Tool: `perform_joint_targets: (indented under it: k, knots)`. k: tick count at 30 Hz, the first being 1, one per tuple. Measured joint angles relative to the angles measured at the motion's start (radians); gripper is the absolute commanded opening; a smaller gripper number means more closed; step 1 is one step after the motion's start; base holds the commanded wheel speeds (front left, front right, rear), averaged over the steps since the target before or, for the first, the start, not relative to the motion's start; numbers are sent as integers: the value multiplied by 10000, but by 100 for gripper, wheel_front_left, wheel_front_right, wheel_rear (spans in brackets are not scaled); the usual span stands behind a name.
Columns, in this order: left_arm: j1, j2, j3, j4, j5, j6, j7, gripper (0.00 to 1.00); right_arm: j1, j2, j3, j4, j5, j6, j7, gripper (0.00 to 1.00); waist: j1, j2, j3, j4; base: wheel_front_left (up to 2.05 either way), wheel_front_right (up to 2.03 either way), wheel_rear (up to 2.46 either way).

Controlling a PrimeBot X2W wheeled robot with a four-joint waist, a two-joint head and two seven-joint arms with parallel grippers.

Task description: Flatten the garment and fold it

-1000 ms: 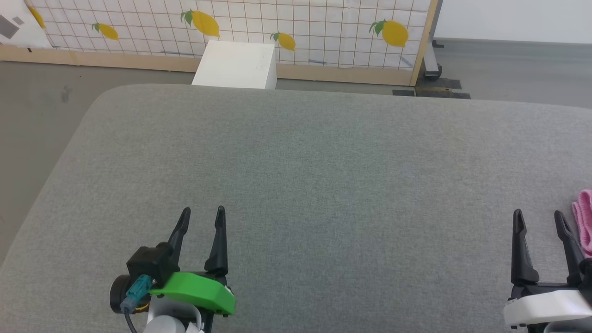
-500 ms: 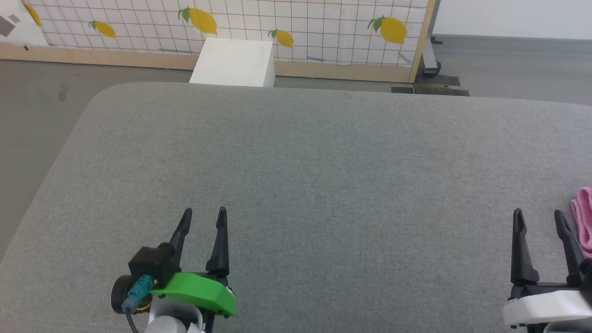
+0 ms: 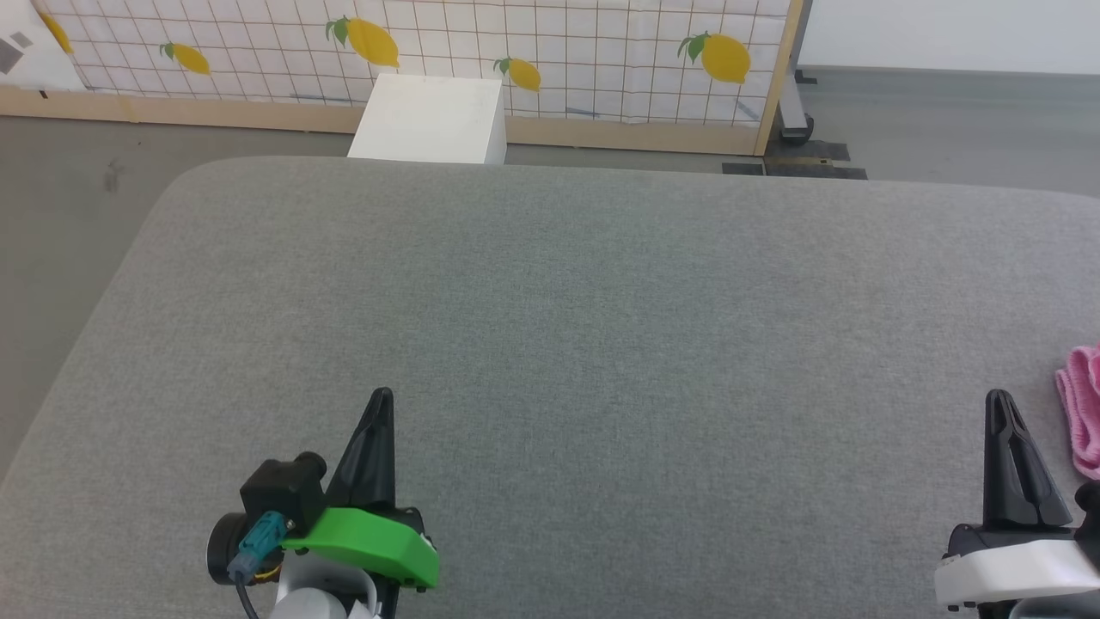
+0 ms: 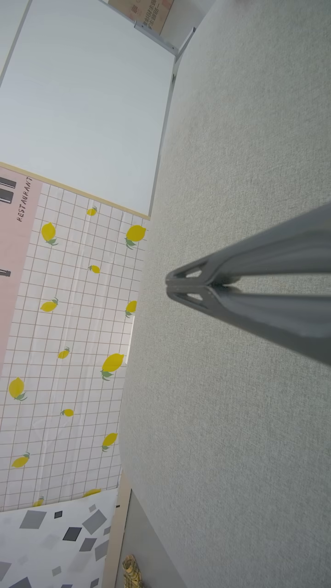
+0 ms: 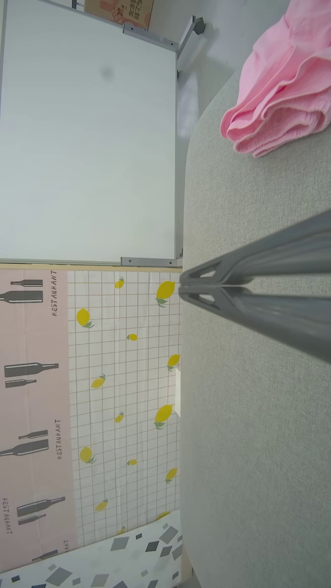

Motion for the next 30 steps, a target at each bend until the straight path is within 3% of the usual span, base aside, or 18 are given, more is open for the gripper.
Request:
perform_joint_targets:
  k: [30]
  knots:
    - [4,0,217,-316,479,86,510,0,-25,0,393,0,-104,0,483,0,0,0,14,-176,0,0,0]
